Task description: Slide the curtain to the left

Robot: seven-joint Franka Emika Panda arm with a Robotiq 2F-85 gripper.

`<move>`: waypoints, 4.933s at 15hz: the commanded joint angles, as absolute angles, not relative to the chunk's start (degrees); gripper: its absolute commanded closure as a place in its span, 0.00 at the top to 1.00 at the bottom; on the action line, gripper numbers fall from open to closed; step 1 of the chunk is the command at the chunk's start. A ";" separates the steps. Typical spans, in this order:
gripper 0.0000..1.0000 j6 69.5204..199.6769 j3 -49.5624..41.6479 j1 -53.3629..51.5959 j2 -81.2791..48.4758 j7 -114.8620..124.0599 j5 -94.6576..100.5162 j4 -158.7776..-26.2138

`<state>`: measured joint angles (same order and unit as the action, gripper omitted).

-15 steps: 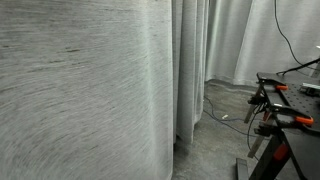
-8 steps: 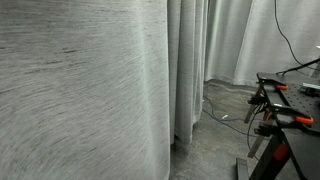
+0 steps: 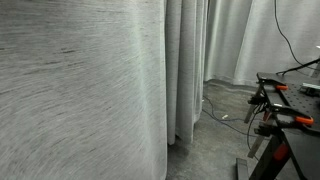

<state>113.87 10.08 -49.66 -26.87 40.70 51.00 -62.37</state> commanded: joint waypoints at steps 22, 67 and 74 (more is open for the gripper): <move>0.01 113.40 10.33 -51.56 -30.94 55.66 52.97 -62.37; 1.00 135.77 9.95 -10.28 8.94 34.59 27.38 -113.37; 1.00 133.42 9.35 -7.22 15.72 33.82 24.36 -119.27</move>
